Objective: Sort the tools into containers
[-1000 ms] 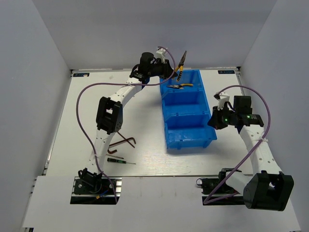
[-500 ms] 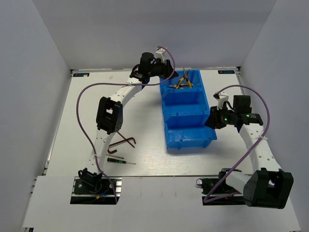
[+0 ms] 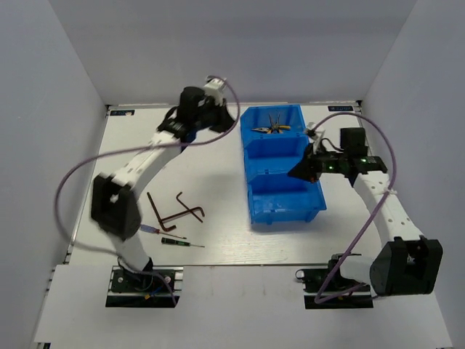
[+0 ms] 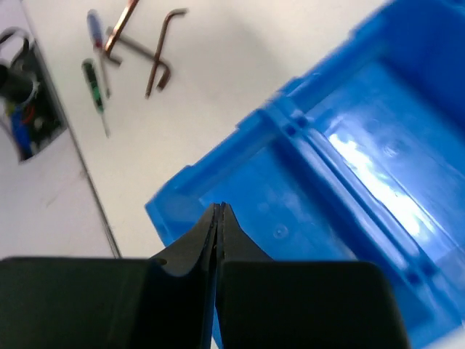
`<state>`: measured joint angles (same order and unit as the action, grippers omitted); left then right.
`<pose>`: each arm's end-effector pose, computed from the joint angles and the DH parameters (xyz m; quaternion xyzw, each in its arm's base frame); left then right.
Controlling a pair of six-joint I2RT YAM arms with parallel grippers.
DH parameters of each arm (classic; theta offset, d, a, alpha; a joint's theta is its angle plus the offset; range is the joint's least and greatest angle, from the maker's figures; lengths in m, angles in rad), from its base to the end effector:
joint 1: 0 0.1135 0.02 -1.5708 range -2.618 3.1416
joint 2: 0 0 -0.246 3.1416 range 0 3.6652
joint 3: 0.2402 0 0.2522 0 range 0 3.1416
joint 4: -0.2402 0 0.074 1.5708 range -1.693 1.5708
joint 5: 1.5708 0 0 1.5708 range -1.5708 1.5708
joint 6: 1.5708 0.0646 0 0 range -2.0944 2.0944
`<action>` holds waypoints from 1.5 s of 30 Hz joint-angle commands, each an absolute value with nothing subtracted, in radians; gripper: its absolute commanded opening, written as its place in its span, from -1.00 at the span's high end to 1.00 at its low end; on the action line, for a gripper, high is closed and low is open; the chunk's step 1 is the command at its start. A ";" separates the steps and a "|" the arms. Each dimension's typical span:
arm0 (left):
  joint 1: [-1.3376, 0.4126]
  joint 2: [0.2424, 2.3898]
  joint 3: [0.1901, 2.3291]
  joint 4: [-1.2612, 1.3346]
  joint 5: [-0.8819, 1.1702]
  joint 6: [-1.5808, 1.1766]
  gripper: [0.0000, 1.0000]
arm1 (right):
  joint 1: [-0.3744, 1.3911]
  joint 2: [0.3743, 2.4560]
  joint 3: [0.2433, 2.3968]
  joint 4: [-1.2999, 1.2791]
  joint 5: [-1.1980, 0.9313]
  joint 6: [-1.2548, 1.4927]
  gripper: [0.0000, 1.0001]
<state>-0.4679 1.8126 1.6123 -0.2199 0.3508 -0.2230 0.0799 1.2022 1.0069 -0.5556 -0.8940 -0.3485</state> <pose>0.3951 -0.2245 0.3075 0.1951 0.8084 -0.3192 0.4545 0.2621 0.0715 0.2762 -0.3441 0.7715 0.3448 0.4093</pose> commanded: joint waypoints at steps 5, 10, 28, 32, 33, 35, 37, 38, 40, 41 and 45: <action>-0.462 1.182 1.108 -0.642 -0.153 -0.464 0.15 | 0.512 1.548 1.260 -0.554 -0.666 -0.352 0.21; -0.462 0.942 0.941 -0.905 -0.290 -0.856 -0.25 | 0.740 1.825 1.535 -0.653 -0.538 -0.313 -0.59; -0.462 0.598 0.792 -0.939 -0.249 -0.893 -0.16 | 0.942 2.184 1.660 -0.373 -0.451 -0.493 0.12; -0.462 0.621 0.810 -0.939 -0.249 -0.879 -0.16 | 0.956 2.217 1.693 -0.379 -0.433 -0.466 0.09; -0.462 0.621 0.810 -0.939 -0.249 -0.870 -0.16 | 0.959 2.220 1.709 -0.380 -0.439 -0.463 0.09; -0.462 0.621 0.810 -0.939 -0.249 -0.870 -0.16 | 0.966 2.223 1.709 -0.382 -0.442 -0.453 0.09; -0.462 0.608 0.810 -0.939 -0.249 -0.870 -0.16 | 0.979 2.229 1.709 -0.382 -0.443 -0.446 0.09; -0.462 0.607 0.810 -0.939 -0.258 -0.870 -0.16 | 0.980 2.230 1.712 -0.382 -0.440 -0.446 0.09; -0.462 0.585 0.810 -0.939 -0.258 -0.870 -0.16 | 0.986 2.233 1.717 -0.382 -0.437 -0.440 0.09; -0.462 0.584 0.810 -0.948 -0.258 -0.870 -0.16 | 0.989 2.233 1.718 -0.380 -0.434 -0.440 0.09; -0.462 0.566 0.801 -0.957 -0.258 -0.879 -0.16 | 0.989 2.227 1.732 -0.382 -0.417 -0.420 0.06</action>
